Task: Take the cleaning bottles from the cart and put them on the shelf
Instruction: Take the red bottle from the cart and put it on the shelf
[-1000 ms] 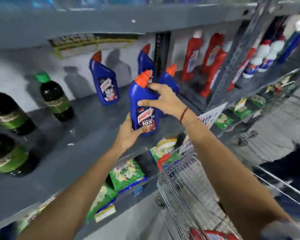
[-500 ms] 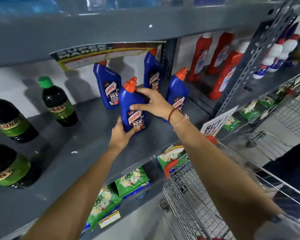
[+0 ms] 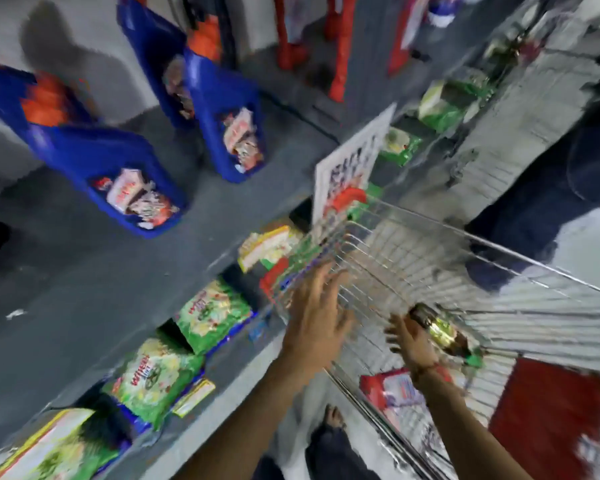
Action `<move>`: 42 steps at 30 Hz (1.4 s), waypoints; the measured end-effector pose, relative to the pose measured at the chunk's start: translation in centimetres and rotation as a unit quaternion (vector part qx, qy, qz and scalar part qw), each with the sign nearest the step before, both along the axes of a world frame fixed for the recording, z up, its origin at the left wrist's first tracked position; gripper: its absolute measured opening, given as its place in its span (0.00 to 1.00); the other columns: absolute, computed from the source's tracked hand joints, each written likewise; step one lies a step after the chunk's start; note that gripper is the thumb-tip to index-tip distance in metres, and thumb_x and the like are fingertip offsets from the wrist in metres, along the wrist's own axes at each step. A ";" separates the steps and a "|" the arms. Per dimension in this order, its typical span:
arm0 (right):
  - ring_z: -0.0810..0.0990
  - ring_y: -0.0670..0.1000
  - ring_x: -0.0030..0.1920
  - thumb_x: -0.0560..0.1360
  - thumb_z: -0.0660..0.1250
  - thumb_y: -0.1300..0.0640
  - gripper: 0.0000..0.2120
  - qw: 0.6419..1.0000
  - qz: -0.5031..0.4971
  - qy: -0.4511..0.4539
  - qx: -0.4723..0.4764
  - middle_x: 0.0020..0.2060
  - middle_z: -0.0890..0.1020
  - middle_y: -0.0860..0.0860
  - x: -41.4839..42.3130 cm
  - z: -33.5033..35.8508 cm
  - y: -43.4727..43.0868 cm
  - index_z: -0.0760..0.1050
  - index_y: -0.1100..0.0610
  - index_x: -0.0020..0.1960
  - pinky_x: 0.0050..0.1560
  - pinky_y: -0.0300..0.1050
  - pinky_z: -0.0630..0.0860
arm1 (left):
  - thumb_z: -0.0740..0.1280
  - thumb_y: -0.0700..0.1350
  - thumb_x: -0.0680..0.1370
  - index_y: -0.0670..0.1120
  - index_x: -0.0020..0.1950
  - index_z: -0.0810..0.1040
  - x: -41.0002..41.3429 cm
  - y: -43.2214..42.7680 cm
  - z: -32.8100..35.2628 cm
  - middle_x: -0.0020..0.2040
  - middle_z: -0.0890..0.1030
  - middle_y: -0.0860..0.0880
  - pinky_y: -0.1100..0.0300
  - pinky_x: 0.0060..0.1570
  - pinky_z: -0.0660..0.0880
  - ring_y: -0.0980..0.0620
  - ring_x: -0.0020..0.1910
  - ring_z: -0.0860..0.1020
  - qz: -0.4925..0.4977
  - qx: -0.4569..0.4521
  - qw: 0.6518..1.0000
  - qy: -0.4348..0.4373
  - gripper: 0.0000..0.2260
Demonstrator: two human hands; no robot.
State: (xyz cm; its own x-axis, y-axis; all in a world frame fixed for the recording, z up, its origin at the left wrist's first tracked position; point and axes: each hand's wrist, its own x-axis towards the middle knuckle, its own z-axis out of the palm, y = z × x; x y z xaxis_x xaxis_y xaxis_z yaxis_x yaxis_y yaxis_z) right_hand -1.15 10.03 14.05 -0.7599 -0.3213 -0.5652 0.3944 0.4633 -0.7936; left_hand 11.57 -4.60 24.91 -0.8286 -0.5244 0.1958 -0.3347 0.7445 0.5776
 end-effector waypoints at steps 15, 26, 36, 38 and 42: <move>0.71 0.55 0.50 0.78 0.58 0.51 0.23 0.926 -0.223 -0.269 0.144 0.49 0.72 0.58 0.5 -13.9 13.2 0.69 0.68 0.63 0.53 0.50 0.74 | 0.68 0.49 0.73 0.43 0.67 0.66 -12.3 10.2 -17.3 0.67 0.72 0.39 0.50 0.59 0.72 0.40 0.63 0.73 -0.286 0.119 0.793 -0.524 0.25; 0.79 0.57 0.51 0.70 0.66 0.38 0.34 0.851 -0.428 -0.305 -0.004 0.59 0.78 0.61 -1.6 -20.2 13.9 0.69 0.62 0.65 0.46 0.50 0.79 | 0.76 0.49 0.66 0.42 0.70 0.59 -10.6 15.0 -27.1 0.65 0.70 0.39 0.47 0.58 0.71 0.39 0.63 0.70 -0.235 0.100 0.795 -0.550 0.39; 0.82 0.52 0.38 0.67 0.74 0.50 0.13 0.877 -0.410 -0.238 -0.077 0.44 0.83 0.58 -3.2 -15.8 11.8 0.78 0.59 0.44 0.42 0.44 0.80 | 0.79 0.55 0.58 0.44 0.60 0.67 -10.5 14.0 -24.2 0.55 0.77 0.45 0.56 0.45 0.73 0.45 0.50 0.77 -0.178 0.204 0.815 -0.512 0.38; 0.83 0.50 0.35 0.67 0.74 0.52 0.13 0.891 -0.389 -0.208 -0.103 0.41 0.84 0.57 -3.8 -13.6 11.0 0.80 0.61 0.44 0.36 0.40 0.81 | 0.79 0.55 0.58 0.45 0.60 0.68 -10.8 13.2 -22.5 0.55 0.79 0.45 0.54 0.49 0.76 0.45 0.50 0.78 -0.166 0.238 0.822 -0.490 0.37; 0.84 0.48 0.32 0.67 0.74 0.54 0.16 0.901 -0.354 -0.174 -0.178 0.37 0.85 0.54 -5.9 -7.7 8.5 0.80 0.64 0.49 0.32 0.38 0.79 | 0.79 0.58 0.55 0.47 0.60 0.71 -11.7 11.5 -17.8 0.54 0.81 0.45 0.47 0.52 0.78 0.44 0.51 0.80 -0.108 0.287 0.854 -0.420 0.38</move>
State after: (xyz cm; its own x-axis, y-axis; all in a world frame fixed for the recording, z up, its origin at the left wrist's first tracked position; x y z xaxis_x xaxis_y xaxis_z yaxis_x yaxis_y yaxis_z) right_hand -7.01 18.55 6.33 -0.6419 -0.0344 -0.7660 0.7453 -0.2624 -0.6129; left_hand -0.16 6.95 7.07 -0.6406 -0.1511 -0.7529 -0.7006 0.5163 0.4925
